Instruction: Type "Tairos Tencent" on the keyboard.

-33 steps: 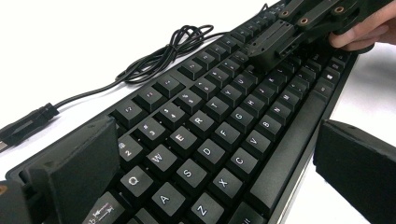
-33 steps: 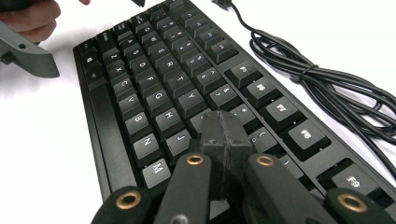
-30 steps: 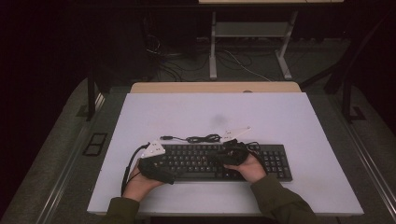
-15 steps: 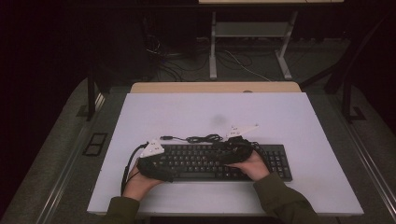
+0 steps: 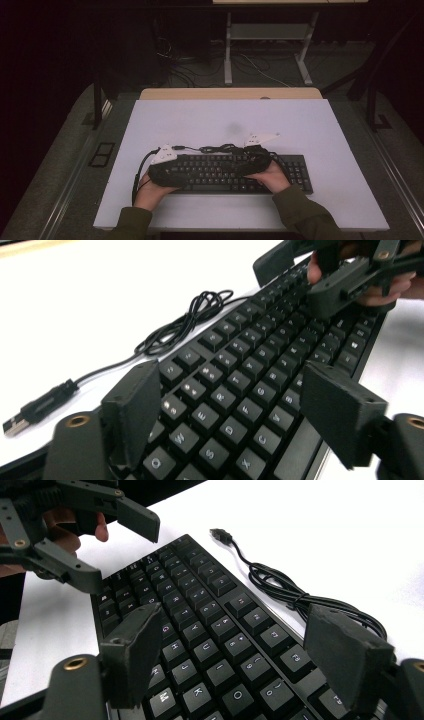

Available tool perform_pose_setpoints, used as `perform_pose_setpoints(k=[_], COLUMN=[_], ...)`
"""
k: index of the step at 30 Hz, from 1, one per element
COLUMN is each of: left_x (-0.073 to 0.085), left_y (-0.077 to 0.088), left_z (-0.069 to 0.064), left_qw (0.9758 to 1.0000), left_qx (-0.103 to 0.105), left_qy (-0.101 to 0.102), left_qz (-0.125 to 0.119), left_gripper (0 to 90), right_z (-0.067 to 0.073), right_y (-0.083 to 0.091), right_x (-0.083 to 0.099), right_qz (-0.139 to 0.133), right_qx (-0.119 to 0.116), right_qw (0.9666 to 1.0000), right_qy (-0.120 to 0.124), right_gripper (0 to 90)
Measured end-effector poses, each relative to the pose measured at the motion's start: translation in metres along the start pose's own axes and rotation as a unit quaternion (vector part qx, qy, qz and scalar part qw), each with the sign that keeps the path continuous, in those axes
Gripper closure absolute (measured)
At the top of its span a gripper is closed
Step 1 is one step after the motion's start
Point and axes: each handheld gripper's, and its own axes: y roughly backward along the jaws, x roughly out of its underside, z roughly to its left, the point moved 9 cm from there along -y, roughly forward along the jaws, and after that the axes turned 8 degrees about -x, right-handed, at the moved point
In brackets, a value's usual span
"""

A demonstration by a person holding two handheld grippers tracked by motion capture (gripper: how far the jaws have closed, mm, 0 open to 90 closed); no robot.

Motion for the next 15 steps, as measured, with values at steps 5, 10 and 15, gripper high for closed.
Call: perform_pose_setpoints(k=[5, 10, 15], left_x=[-0.006, -0.009, -0.011], left_y=[-0.003, -0.006, -0.013], left_z=[0.000, 0.000, -0.002], left_qw=[1.0000, 0.9999, 0.9998], left_qx=[0.007, 0.012, 0.017], left_qy=[0.000, -0.004, -0.007], left_qz=[-0.004, 0.001, 0.004], left_gripper=[33.2, 40.5, 50.8], right_z=[0.000, -0.001, -0.001], right_y=[0.000, 0.002, 0.003], right_x=[0.000, -0.002, -0.001], right_qz=[-0.002, -0.007, -0.007], right_qx=[0.001, 0.004, 0.007], right_qw=[1.0000, 1.0000, 0.9999], right_qy=[0.003, 0.003, 0.004], right_gripper=[22.2, 21.8, 21.1])
